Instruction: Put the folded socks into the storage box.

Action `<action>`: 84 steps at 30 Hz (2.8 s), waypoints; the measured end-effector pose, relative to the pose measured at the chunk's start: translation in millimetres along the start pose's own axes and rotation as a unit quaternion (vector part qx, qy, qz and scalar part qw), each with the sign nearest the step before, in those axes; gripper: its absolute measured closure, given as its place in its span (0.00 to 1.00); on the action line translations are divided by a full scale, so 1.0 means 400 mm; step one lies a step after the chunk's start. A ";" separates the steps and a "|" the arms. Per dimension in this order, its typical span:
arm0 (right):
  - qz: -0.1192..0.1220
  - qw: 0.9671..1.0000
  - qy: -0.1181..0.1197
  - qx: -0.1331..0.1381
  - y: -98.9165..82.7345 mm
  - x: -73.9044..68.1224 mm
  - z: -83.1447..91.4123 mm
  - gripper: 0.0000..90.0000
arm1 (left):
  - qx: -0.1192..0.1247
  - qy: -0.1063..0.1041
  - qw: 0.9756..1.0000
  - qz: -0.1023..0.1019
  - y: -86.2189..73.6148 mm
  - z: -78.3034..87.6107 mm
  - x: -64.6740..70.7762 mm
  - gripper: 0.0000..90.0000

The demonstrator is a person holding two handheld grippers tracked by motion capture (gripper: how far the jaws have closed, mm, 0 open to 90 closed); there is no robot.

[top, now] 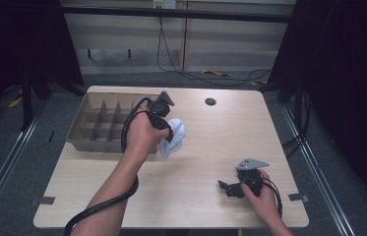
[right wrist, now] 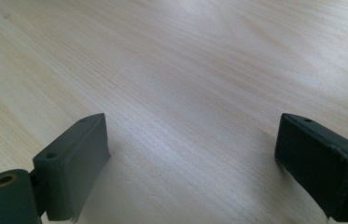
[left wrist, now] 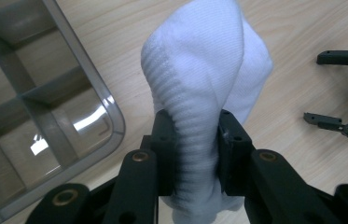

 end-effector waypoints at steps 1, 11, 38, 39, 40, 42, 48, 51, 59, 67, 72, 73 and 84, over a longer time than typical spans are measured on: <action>0.000 1.000 0.000 0.000 0.000 0.000 0.000 0.10 | 0.001 0.000 1.000 0.003 0.002 0.001 -0.002 0.80; 0.001 1.000 0.000 0.000 0.000 0.000 0.000 0.10 | 0.001 0.007 1.000 0.028 0.016 0.024 -0.048 0.80; 0.001 1.000 0.001 0.001 0.000 0.000 0.000 0.10 | 0.024 0.036 0.995 0.088 0.020 -0.011 -0.193 0.80; 0.000 1.000 0.000 0.000 0.000 0.000 0.000 0.10 | 0.027 0.033 0.994 0.096 0.016 -0.018 -0.197 0.80; 0.001 1.000 0.000 0.001 0.000 0.000 0.000 0.10 | 0.027 0.033 0.994 0.097 0.012 -0.025 -0.203 0.80; 0.001 1.000 0.000 0.001 0.000 0.000 0.000 0.10 | 0.026 0.030 0.994 0.102 0.004 -0.040 -0.210 0.80; 0.001 1.000 0.002 0.001 0.000 0.000 -0.001 0.10 | 0.032 0.025 0.993 0.109 -0.004 -0.052 -0.220 0.80; 0.001 1.000 0.002 0.001 0.001 0.000 -0.001 0.10 | 0.031 0.031 0.993 0.108 -0.005 -0.049 -0.222 0.80; 0.001 1.000 0.002 0.001 0.001 -0.001 -0.001 0.10 | 0.033 0.039 0.992 0.112 -0.015 -0.053 -0.232 0.80; 0.000 1.000 0.002 -0.001 0.001 -0.001 -0.001 0.10 | 0.029 0.063 0.992 0.109 -0.026 -0.067 -0.242 0.80; 0.001 1.000 0.002 0.000 0.001 -0.001 -0.001 0.10 | 0.019 0.079 0.992 0.098 -0.030 -0.080 -0.243 0.79; 0.000 1.000 0.002 -0.001 0.001 -0.002 -0.001 0.10 | 0.019 0.079 0.992 0.099 -0.031 -0.082 -0.243 0.79; 0.005 1.000 0.004 0.001 0.003 -0.001 -0.003 0.10 | -0.002 0.086 0.992 0.095 -0.043 -0.117 -0.246 0.79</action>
Point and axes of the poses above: each handheld gripper's, and its own axes: z roughly backward along the jaws, y roughly out of its top, x roughly to its right, the point moved 8 cm from there along -z, roughly forward along the jaws, and after that the axes turned 4 degrees about -y, right-handed, at the moved point
